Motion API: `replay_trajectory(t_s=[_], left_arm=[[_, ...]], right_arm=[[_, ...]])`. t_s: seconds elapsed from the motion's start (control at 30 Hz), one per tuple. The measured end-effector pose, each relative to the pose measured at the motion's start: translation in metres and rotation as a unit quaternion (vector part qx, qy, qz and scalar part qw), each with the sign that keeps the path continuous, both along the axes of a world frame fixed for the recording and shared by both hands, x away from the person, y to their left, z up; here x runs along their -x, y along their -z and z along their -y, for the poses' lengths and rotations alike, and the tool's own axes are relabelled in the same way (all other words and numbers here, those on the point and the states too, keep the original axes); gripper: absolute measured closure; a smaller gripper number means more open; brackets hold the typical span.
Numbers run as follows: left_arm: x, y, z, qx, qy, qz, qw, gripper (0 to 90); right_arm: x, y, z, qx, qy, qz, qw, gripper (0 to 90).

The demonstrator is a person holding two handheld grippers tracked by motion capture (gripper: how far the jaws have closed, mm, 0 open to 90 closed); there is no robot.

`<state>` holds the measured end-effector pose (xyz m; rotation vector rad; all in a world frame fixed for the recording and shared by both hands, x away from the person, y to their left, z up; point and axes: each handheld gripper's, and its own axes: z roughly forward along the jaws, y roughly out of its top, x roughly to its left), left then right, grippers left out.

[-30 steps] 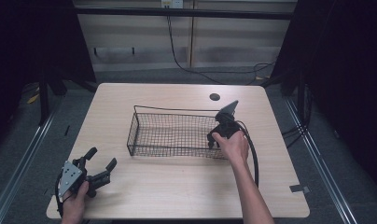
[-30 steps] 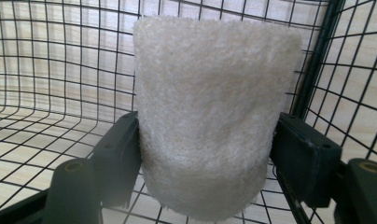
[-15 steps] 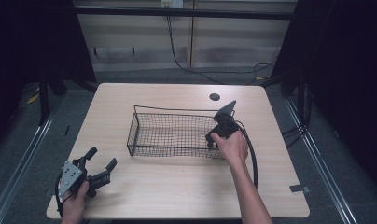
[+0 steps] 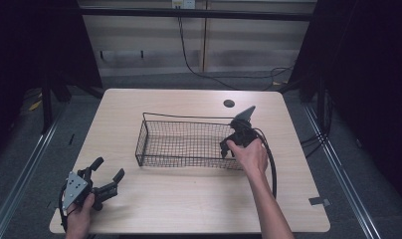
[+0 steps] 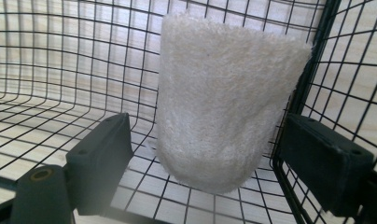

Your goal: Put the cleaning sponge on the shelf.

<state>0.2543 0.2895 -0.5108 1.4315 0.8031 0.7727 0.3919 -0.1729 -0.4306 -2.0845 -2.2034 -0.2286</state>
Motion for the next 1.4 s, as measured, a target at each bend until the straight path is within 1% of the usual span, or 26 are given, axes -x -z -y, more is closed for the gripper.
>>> replay_trajectory(t_s=[0.03, 0.07, 0.17, 0.23, 0.33, 0.4, 0.47, 0.5, 0.57, 0.6, 0.63, 0.67, 0.77, 0.8, 0.83, 0.93, 0.97, 1.0, 1.03, 1.07, 1.1, 1.17, 1.23, 1.3, 1.33, 1.4], left_arm=[[0.000, 0.000, 0.000, 0.000, 0.000, 0.000, 1.0000, 15.5], [0.000, 0.000, 0.000, -0.002, 0.000, 0.001, 1.0000, 15.5], [0.000, 0.000, -0.001, -0.004, 0.000, 0.002, 1.0000, 15.5], [0.000, 0.000, 0.000, -0.002, 0.000, 0.001, 1.0000, 15.5], [0.000, 0.000, -0.001, -0.005, 0.000, 0.002, 1.0000, 15.5], [0.000, 0.000, 0.000, -0.002, 0.001, 0.001, 1.0000, 15.5], [0.000, 0.000, -0.001, -0.004, 0.000, 0.002, 1.0000, 15.5], [0.000, 0.000, 0.000, -0.002, 0.001, 0.001, 1.0000, 15.5], [0.000, 0.000, -0.001, -0.005, 0.000, 0.001, 1.0000, 15.5], [0.000, 0.000, 0.000, -0.002, 0.001, 0.001, 1.0000, 15.5], [0.000, 0.000, -0.001, -0.006, 0.000, 0.002, 1.0000, 15.5], [0.000, 0.000, -0.001, -0.004, 0.000, 0.002, 1.0000, 15.5], [0.000, 0.000, -0.001, -0.006, 0.000, 0.002, 1.0000, 15.5], [0.000, 0.000, -0.001, -0.004, 0.000, 0.002, 1.0000, 15.5], [0.000, 0.000, -0.001, -0.006, 0.000, 0.002, 1.0000, 15.5], [0.000, 0.000, -0.001, -0.006, 0.000, 0.001, 1.0000, 15.5], [0.000, 0.000, -0.001, -0.006, 0.000, 0.001, 1.0000, 15.5], [0.000, 0.000, -0.001, -0.006, 0.000, 0.002, 1.0000, 15.5], [0.000, 0.000, -0.001, -0.005, 0.000, 0.002, 1.0000, 15.5], [0.000, 0.000, 0.000, 0.001, 0.000, 0.000, 1.0000, 15.5], [0.000, 0.000, 0.000, -0.001, 0.001, 0.001, 1.0000, 15.5], [0.000, 0.000, -0.001, -0.004, 0.000, 0.001, 1.0000, 15.5], [0.000, 0.000, -0.001, -0.004, 0.000, 0.002, 1.0000, 15.5], [0.000, 0.000, 0.000, -0.001, 0.000, 0.000, 1.0000, 15.5], [0.000, 0.000, 0.000, -0.002, -0.002, 0.001, 1.0000, 15.5], [0.000, 0.000, -0.001, -0.004, 0.000, 0.002, 1.0000, 15.5]], right_arm=[[0.000, -0.001, 0.001, -0.003, -0.002, -0.003, 1.0000, 16.2], [0.001, -0.002, 0.001, -0.006, -0.003, 0.002, 1.0000, 16.1], [0.002, -0.004, 0.003, -0.009, -0.005, 0.003, 0.9999, 16.1], [0.003, -0.008, 0.004, -0.017, -0.006, 0.006, 0.9998, 15.6], [0.004, -0.009, 0.006, -0.020, -0.009, 0.016, 0.9996, 15.7], [0.005, -0.011, 0.006, -0.019, -0.013, 0.017, 0.9996, 15.6], [0.005, -0.013, 0.006, -0.021, -0.019, 0.020, 0.9994, 15.7], [0.006, -0.013, 0.007, -0.023, -0.021, 0.022, 0.9993, 15.7], [0.006, -0.016, 0.007, -0.025, -0.023, 0.029, 0.9990, 15.6], [0.007, -0.017, 0.007, -0.026, -0.022, 0.028, 0.9990, 15.6], [0.007, -0.018, 0.007, -0.026, -0.022, 0.029, 0.9990, 15.6], [0.007, -0.019, 0.007, -0.025, -0.028, 0.031, 0.9988, 15.6], [0.009, -0.021, 0.007, -0.033, -0.035, 0.032, 0.9983, 15.6], [0.010, -0.022, 0.007, -0.038, -0.042, 0.035, 0.9978, 15.7], [0.010, -0.023, 0.007, -0.042, -0.042, 0.037, 0.9976, 15.6], [0.013, -0.025, 0.006, -0.055, -0.063, 0.047, 0.9954, 15.6], [0.013, -0.025, 0.006, -0.055, -0.063, 0.047, 0.9954, 15.6], [0.015, -0.027, 0.006, -0.061, -0.072, 0.058, 0.9939, 15.6], [0.015, -0.027, 0.006, -0.061, -0.072, 0.058, 0.9939, 15.6], [0.017, -0.030, 0.006, -0.066, -0.080, 0.068, 0.9923, 15.6], [0.018, -0.031, 0.006, -0.069, -0.084, 0.070, 0.9916, 15.6], [0.019, -0.032, 0.006, -0.072, -0.085, 0.071, 0.9913, 15.6], [0.024, -0.035, 0.007, -0.081, -0.096, 0.081, 0.9888, 16.0], [0.025, -0.036, 0.007, -0.080, -0.098, 0.085, 0.9883, 16.0], [0.028, -0.039, 0.008, -0.083, -0.102, 0.097, 0.9865, 18.4], [0.031, -0.041, 0.009, -0.086, -0.106, 0.108, 0.9847, 19.0]])
